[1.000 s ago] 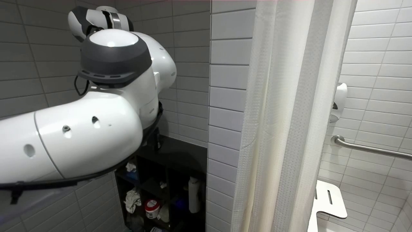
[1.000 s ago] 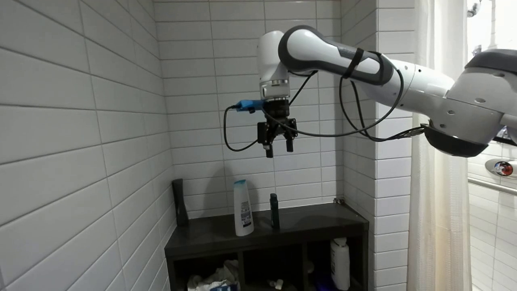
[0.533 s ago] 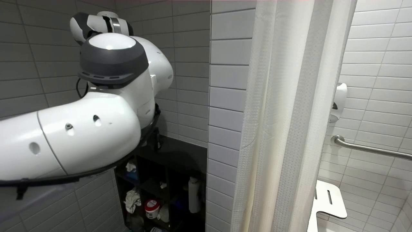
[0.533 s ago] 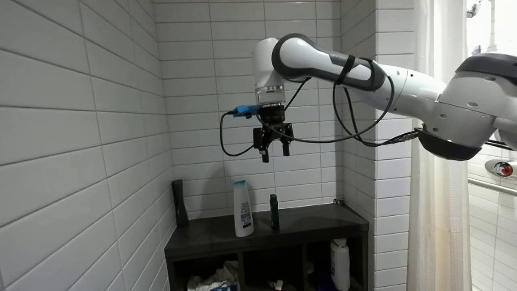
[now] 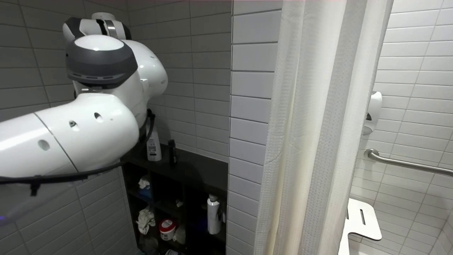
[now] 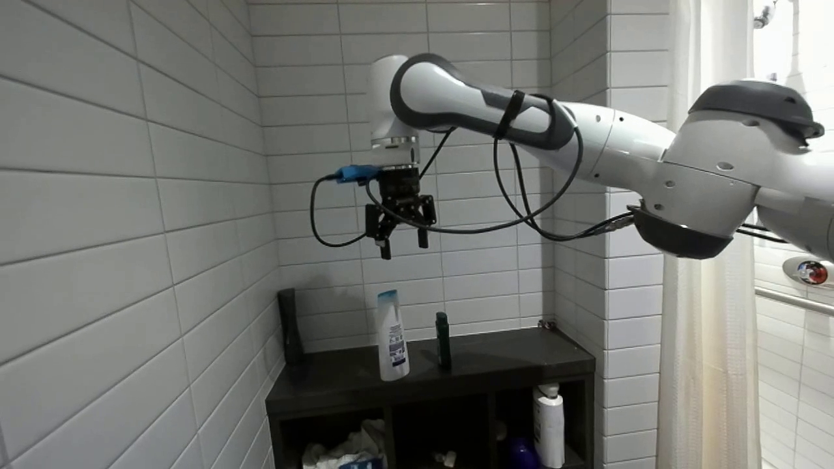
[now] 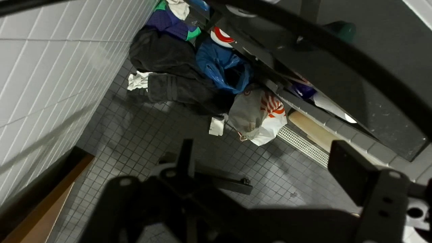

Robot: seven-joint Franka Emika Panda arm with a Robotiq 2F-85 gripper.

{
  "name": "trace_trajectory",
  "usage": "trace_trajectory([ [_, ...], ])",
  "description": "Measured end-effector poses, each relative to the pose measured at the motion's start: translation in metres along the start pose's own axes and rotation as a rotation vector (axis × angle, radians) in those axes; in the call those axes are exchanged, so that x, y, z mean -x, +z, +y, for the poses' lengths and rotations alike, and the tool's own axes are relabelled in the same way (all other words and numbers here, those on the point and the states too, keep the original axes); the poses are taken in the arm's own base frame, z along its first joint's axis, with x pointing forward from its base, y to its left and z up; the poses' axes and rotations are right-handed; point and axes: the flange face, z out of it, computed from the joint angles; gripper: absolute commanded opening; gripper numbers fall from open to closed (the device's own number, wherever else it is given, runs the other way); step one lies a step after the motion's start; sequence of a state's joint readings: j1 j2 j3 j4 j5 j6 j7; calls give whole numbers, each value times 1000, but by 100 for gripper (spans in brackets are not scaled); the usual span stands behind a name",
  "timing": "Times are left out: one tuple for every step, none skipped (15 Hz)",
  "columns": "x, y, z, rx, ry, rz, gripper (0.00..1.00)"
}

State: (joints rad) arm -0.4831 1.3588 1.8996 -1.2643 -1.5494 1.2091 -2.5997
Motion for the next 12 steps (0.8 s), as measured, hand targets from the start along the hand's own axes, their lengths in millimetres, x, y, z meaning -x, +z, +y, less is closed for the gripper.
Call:
trace_trajectory([
  [4,0,6,13,2,-1,100],
  [9,0,8,2,13,-5,100],
  [13,-1,6,-2,28,-8,100],
  [18,2,4,12,43,-6,100],
  [23,5,-3,4,65,-6,100],
  [27,7,-12,3,90,-6,100],
  [32,8,-21,7,117,-2,100],
  [38,11,-29,32,143,2,100],
  [44,12,-38,37,177,0,100],
  [50,12,-43,68,207,0,100],
  [57,12,-46,99,236,-9,100],
  [63,10,-46,134,262,-23,100],
])
